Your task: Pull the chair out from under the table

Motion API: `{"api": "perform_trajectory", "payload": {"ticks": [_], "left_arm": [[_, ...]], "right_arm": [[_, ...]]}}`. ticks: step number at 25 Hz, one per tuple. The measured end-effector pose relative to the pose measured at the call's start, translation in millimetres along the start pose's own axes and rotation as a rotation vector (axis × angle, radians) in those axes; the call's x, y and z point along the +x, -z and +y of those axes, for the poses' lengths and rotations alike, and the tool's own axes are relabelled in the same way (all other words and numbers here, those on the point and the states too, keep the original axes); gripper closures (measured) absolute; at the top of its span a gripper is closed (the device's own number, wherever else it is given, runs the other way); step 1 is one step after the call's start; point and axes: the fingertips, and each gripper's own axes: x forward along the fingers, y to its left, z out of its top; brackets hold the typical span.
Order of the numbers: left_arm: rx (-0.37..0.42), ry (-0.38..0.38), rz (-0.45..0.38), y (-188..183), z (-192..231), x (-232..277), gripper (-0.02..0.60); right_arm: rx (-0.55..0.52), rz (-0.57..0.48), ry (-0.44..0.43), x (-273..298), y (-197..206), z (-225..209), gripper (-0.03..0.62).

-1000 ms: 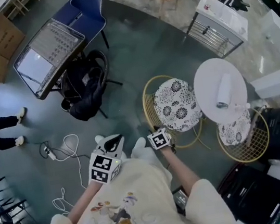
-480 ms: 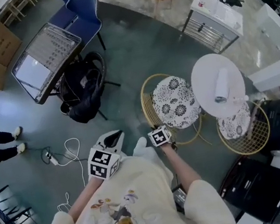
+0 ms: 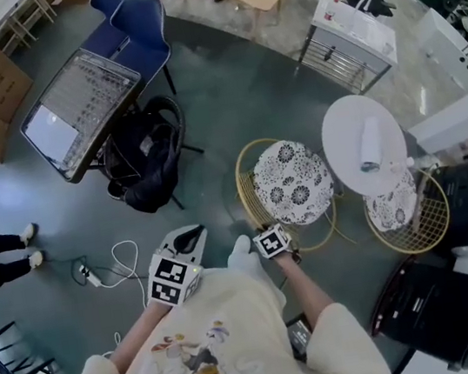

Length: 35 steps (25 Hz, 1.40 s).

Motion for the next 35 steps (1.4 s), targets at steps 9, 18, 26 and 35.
{"api": "perform_trajectory", "payload": {"ticks": [9,18,26,35], "left_arm": [[0.024,0.066,0.002,21,8,-34,0.572],[0.063,0.158,0.043,55,-1,-64,0.572],[0.095,0.232,0.073,82,-8,-93,0.572],[0.143,0.335,0.091,102,-24,-110,0.572]], "right_arm": [[0.019,-0.026,-0.059,8,9,71,0.536],[0.028,-0.016,-0.047,13,26,128,0.536],[0.046,-0.020,-0.045,14,47,183,0.536],[0.041,-0.012,-0.077,16,77,239,0.534]]}}
